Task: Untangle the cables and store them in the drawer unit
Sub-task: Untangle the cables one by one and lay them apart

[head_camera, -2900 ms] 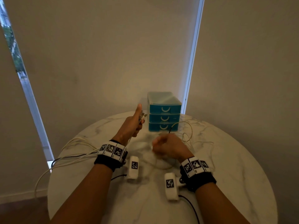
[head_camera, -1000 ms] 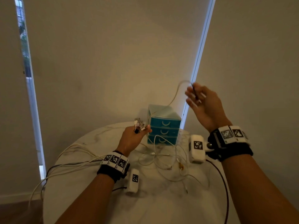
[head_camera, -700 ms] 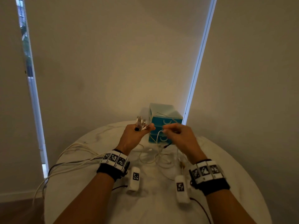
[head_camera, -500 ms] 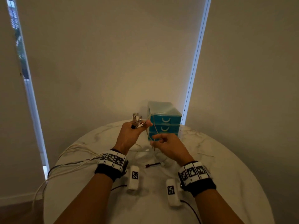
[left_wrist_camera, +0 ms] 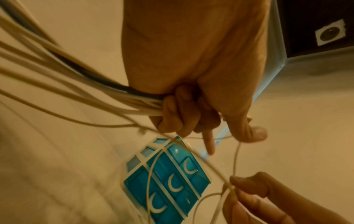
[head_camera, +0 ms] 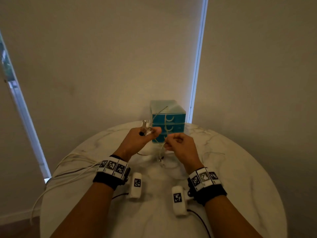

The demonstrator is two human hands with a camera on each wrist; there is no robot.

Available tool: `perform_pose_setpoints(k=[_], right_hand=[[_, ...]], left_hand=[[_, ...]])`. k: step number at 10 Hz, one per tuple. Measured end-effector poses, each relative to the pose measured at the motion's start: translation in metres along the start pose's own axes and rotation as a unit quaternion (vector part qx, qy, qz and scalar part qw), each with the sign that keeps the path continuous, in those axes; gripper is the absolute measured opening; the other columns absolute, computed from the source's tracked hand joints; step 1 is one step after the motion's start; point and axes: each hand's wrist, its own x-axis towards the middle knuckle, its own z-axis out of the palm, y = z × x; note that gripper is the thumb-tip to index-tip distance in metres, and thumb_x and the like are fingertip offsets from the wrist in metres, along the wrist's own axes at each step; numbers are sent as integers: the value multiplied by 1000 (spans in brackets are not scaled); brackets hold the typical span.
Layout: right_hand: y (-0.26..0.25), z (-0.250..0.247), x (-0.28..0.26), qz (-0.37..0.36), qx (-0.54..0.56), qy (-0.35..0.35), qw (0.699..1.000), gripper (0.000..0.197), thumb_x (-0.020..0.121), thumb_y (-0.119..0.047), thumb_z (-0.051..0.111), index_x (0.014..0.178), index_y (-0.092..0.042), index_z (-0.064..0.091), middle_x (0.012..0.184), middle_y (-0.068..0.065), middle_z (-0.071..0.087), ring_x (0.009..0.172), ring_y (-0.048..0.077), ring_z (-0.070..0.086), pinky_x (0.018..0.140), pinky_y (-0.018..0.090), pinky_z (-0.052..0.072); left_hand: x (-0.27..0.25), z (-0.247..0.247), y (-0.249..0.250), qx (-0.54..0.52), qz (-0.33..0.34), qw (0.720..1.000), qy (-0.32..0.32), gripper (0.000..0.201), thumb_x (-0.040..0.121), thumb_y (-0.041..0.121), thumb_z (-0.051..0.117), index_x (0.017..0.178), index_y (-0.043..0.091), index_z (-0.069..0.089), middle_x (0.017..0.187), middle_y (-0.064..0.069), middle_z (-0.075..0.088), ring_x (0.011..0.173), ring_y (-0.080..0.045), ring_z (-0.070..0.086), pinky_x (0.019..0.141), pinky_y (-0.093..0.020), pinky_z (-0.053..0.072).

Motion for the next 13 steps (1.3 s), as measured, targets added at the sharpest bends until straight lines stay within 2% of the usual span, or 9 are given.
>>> perform_pose_setpoints(k=[3, 5, 6, 7, 8, 9, 10, 11, 13], right_hand=[[-1, -7, 1, -1, 131, 68, 989, 10, 97, -7, 74, 104, -2, 70, 104, 12, 72, 92, 31, 78, 84, 38, 66], [-8, -32, 16, -28, 222, 212, 951, 9, 103, -9, 64, 108, -15, 60, 107, 18, 72, 80, 17, 73, 72, 27, 61], [0, -57, 30, 5, 340, 240, 909, 25, 104, -7, 59, 129, -8, 64, 119, 16, 71, 87, -8, 70, 79, 8, 53], [5, -73, 28, 16, 300, 233, 925, 58, 111, -24, 46, 112, -81, 56, 104, -28, 50, 89, -38, 43, 91, -3, 35], [15, -70, 37, 14, 233, 217, 948, 53, 112, -35, 34, 108, -86, 48, 105, -27, 48, 86, -28, 43, 93, 1, 35], [21, -76, 39, 16, 303, 178, 936, 45, 114, -27, 31, 148, -33, 59, 130, -7, 58, 96, -21, 46, 95, 4, 38], [29, -73, 39, -24, 218, 188, 957, 57, 111, -50, 30, 135, -15, 68, 137, 20, 66, 112, 13, 66, 91, -1, 38], [14, -64, 27, 62, 325, 122, 936, 33, 114, -29, 46, 120, -3, 64, 133, 30, 63, 118, 32, 67, 116, 26, 47], [-8, -48, 16, 192, 135, -16, 972, 25, 103, -12, 66, 110, 11, 73, 111, 26, 78, 117, 37, 73, 108, 46, 56]], left_hand=[[7, 7, -20, 79, -39, 995, -38, 18, 85, 43, 87, 93, 27, 87, 87, 3, 81, 71, 4, 69, 64, -10, 48], [16, -13, -35, 161, -46, 984, 54, 25, 85, 51, 85, 82, 27, 83, 74, 9, 76, 73, 4, 68, 69, -27, 49], [21, -23, -47, 182, -84, 971, 131, 29, 88, 48, 82, 91, 19, 82, 86, -3, 77, 87, -22, 70, 75, -32, 47], [25, -32, -56, 179, -113, 961, 180, 32, 91, 44, 79, 97, 13, 81, 87, -8, 73, 95, -32, 71, 77, -33, 46], [28, -37, -63, 174, -145, 956, 188, 29, 94, 39, 77, 102, 11, 79, 91, -8, 72, 99, -34, 70, 81, -36, 50], [27, -36, -67, 172, -167, 958, 160, 32, 94, 36, 78, 109, 8, 77, 103, -13, 75, 102, -34, 69, 87, -38, 53], [26, -33, -66, 142, -152, 967, 146, 28, 95, 34, 78, 108, 10, 79, 104, -12, 77, 101, -31, 69, 92, -40, 54], [23, -31, -62, 136, -128, 972, 141, 26, 97, 40, 74, 104, 15, 79, 104, -10, 78, 104, -31, 70, 94, -41, 55], [14, -30, -39, 156, -41, 972, 168, 29, 105, 41, 61, 87, 21, 70, 80, 2, 71, 90, -26, 68, 82, -37, 49]])
